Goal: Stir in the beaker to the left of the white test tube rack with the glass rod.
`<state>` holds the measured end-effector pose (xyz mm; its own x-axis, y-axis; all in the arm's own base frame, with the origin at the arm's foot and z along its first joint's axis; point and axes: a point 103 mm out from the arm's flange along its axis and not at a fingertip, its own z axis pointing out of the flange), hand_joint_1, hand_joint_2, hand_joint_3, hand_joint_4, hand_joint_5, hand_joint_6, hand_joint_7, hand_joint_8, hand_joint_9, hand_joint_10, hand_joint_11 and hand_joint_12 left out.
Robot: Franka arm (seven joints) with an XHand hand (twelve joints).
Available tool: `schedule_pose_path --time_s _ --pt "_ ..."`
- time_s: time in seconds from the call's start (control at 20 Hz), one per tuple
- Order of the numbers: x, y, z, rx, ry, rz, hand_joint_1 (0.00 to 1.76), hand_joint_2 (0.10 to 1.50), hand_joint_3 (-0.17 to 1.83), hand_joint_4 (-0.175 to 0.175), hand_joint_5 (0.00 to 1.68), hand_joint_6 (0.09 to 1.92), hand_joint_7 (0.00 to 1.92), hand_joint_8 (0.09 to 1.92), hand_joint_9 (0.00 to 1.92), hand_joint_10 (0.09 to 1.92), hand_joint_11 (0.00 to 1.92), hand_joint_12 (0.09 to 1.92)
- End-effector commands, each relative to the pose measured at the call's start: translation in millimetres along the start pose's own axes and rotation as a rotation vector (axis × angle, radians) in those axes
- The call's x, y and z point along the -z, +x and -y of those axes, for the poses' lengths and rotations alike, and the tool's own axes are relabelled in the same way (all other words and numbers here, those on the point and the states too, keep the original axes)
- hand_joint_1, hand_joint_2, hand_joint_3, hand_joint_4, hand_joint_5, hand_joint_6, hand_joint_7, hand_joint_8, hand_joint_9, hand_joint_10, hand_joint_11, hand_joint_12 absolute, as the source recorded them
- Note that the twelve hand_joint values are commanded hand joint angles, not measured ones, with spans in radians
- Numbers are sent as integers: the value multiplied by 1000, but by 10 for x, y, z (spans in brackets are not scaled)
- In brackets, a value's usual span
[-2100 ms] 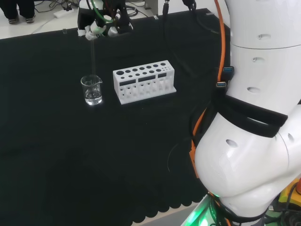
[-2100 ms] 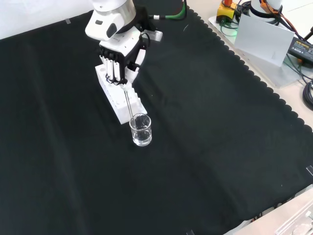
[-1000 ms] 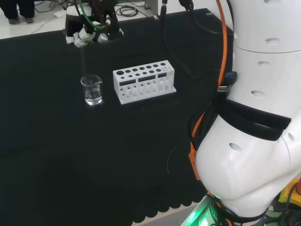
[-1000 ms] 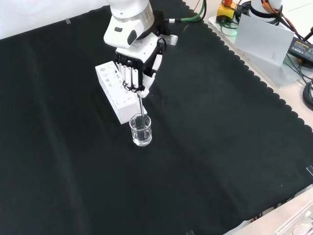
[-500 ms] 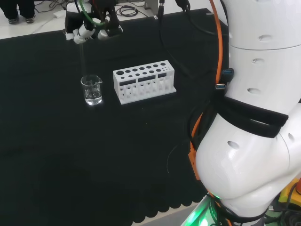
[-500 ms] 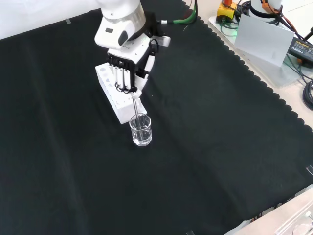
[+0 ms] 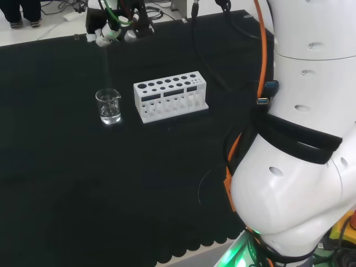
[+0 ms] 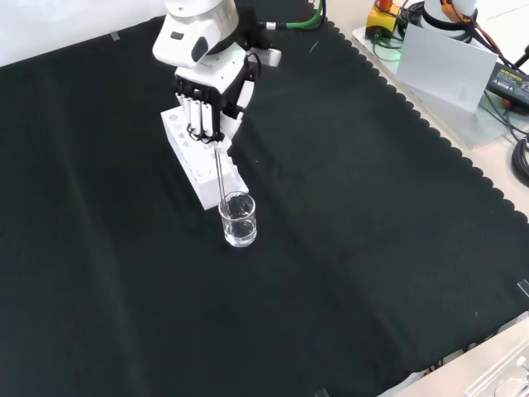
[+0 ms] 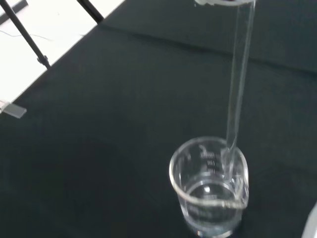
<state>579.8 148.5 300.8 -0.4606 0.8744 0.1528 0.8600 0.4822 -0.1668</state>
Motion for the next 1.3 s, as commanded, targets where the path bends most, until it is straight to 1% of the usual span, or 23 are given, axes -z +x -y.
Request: schedule_pose_path --time_s 0.05,0.2,0.35,0.55,0.75,0.95,1.15,1.3 --pt "-168 -30 424 -13 36 12 1399 1080 0 -175 1066 493 937 1096 1096 1174 1505 650" --pt "-185 62 476 -1 40 2 1400 1076 -1 -175 1079 473 946 1082 1102 1163 1508 641" --pt "-197 192 469 18 42 -2 1400 1075 -1 -175 1083 465 948 1078 1103 1162 1510 639" --pt "-173 356 385 44 28 -4 1400 1074 -1 -175 1086 460 949 1076 1104 1161 1512 636" --pt "-143 448 241 59 19 1 1400 1074 -1 -175 1087 457 951 1074 1105 1160 1513 634" --pt "-128 428 117 68 16 2 1400 1074 -1 -175 1089 453 951 1072 1104 1161 1514 632" --pt "-114 364 81 59 3 12 1401 1074 0 -175 1090 450 951 1072 1104 1162 1513 631" --pt "-45 211 14 45 17 -15 1400 1074 0 -175 1090 449 950 1074 1103 1162 1513 630"
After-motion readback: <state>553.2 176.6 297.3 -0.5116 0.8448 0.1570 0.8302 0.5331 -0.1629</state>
